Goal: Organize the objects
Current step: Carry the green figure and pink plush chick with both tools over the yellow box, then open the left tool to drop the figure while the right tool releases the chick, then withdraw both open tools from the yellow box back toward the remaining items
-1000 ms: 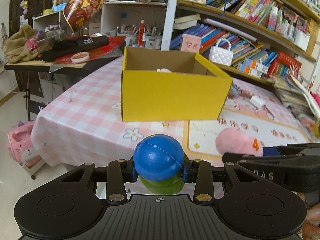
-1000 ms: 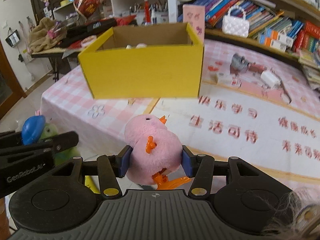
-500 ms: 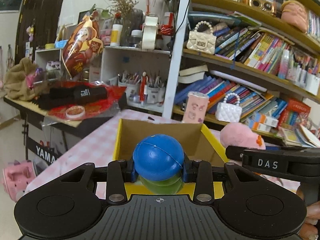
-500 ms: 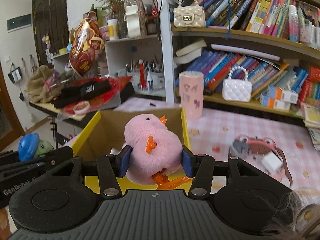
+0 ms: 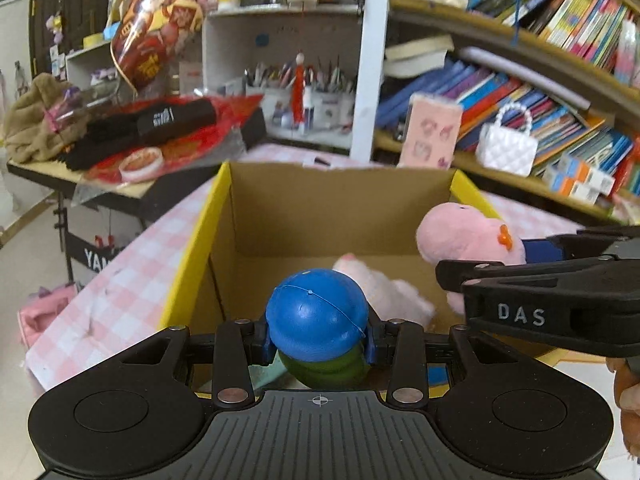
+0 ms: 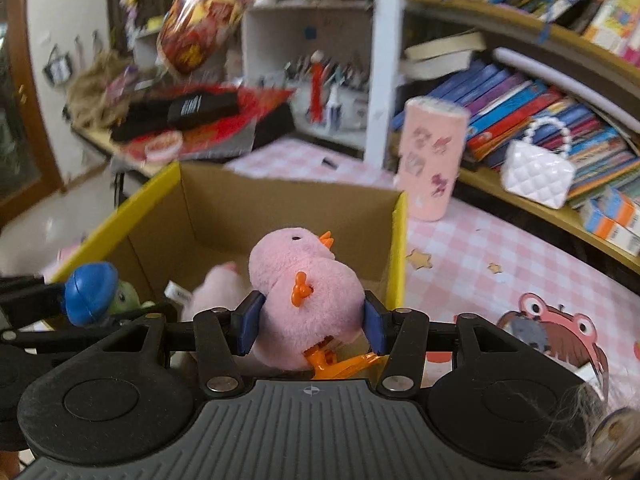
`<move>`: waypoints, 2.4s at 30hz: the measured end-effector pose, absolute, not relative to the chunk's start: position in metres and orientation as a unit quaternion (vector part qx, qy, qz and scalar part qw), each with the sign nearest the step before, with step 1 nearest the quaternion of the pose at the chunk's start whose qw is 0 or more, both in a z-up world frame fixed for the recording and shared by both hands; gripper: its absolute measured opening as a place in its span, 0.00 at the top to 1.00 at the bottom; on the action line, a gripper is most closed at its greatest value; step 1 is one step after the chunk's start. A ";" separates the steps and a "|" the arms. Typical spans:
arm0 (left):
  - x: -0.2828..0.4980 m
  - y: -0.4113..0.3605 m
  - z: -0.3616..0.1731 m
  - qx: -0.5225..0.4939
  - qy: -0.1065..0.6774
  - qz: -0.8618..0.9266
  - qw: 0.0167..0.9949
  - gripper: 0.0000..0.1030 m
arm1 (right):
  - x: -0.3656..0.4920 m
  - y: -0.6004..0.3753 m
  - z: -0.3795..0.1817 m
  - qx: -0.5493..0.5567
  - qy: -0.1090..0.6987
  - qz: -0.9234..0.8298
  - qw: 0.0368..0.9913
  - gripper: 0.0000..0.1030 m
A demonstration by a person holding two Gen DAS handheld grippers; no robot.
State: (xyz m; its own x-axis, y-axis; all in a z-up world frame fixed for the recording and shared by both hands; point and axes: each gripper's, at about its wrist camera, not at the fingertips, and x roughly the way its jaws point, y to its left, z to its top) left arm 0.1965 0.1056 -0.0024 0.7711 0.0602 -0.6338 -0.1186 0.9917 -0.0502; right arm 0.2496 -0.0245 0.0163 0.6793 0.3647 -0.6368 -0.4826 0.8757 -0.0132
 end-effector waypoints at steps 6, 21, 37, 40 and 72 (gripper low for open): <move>0.203 0.104 -0.011 -0.031 0.345 0.070 0.936 0.62 | 0.262 -0.012 -0.002 -0.134 0.336 0.256 0.896 0.52; 0.196 0.110 -0.002 -0.044 0.320 0.048 0.945 0.41 | 0.268 -0.004 0.005 -0.175 0.327 0.238 0.898 0.40; 0.111 0.127 0.026 -0.078 0.254 0.082 0.960 0.17 | 0.178 -0.047 0.047 -0.052 0.271 0.144 0.950 0.34; 0.092 0.131 0.019 -0.079 0.268 0.084 0.957 0.17 | 0.154 -0.044 0.039 -0.056 0.275 0.138 0.950 0.34; 0.004 0.070 -0.024 0.001 0.354 -0.072 0.932 0.17 | -0.005 -0.097 -0.029 -0.020 0.367 -0.003 0.930 0.33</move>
